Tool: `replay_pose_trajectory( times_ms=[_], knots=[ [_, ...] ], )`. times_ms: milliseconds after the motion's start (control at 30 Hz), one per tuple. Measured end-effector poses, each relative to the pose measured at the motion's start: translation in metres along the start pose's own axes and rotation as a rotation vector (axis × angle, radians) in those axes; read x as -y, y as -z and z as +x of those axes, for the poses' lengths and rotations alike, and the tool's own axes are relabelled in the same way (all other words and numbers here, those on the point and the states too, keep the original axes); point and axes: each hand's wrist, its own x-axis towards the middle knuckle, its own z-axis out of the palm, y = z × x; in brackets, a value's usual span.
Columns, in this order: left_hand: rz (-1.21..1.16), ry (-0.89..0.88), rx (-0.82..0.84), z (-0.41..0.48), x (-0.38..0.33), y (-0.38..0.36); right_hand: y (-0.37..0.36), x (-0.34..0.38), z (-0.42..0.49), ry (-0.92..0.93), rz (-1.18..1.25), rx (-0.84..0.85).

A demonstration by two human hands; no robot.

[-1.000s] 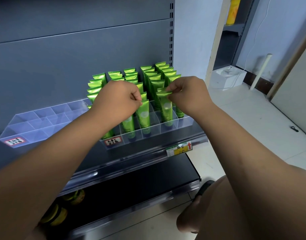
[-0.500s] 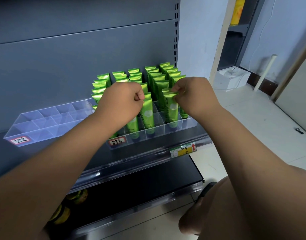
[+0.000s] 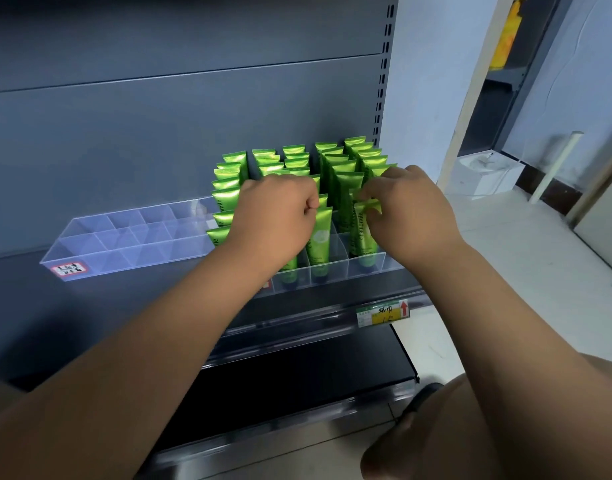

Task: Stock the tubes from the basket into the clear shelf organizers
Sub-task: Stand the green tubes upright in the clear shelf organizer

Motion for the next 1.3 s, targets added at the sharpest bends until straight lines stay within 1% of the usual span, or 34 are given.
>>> replay_pose_trajectory(
  times_ms=[167,400,533,633,733,833,967,1067,1167,1300],
  knots=[
    [0.089,-0.040,0.011,-0.002,-0.005,0.000,0.002,0.006,-0.003,0.011,-0.014,0.014],
    [0.094,-0.028,0.011,-0.005,-0.002,0.002,0.001,0.009,-0.002,-0.008,-0.014,0.051],
    [0.095,-0.044,0.002,-0.007,-0.003,0.001,0.001,0.013,0.000,0.009,-0.062,0.055],
    [0.079,-0.056,-0.042,-0.011,-0.005,0.005,-0.001,0.018,-0.002,-0.003,-0.076,0.037],
    [0.105,-0.044,-0.145,-0.022,-0.002,0.017,-0.005,0.030,-0.006,-0.014,0.013,-0.053],
    [0.135,0.022,-0.215,-0.041,0.009,0.031,-0.009,0.057,-0.017,0.036,0.096,-0.102],
    [0.136,0.112,-0.175,-0.078,0.028,0.043,-0.010,0.101,-0.029,0.094,0.201,-0.029],
    [0.194,0.191,-0.165,-0.109,0.045,0.053,-0.009,0.130,-0.032,0.116,0.253,0.017],
    [0.302,0.300,-0.162,-0.143,0.064,0.067,-0.013,0.161,-0.033,0.145,0.303,0.035],
    [0.380,0.516,-0.199,-0.181,0.090,0.097,-0.020,0.217,-0.029,0.242,0.334,0.094]
  ],
)
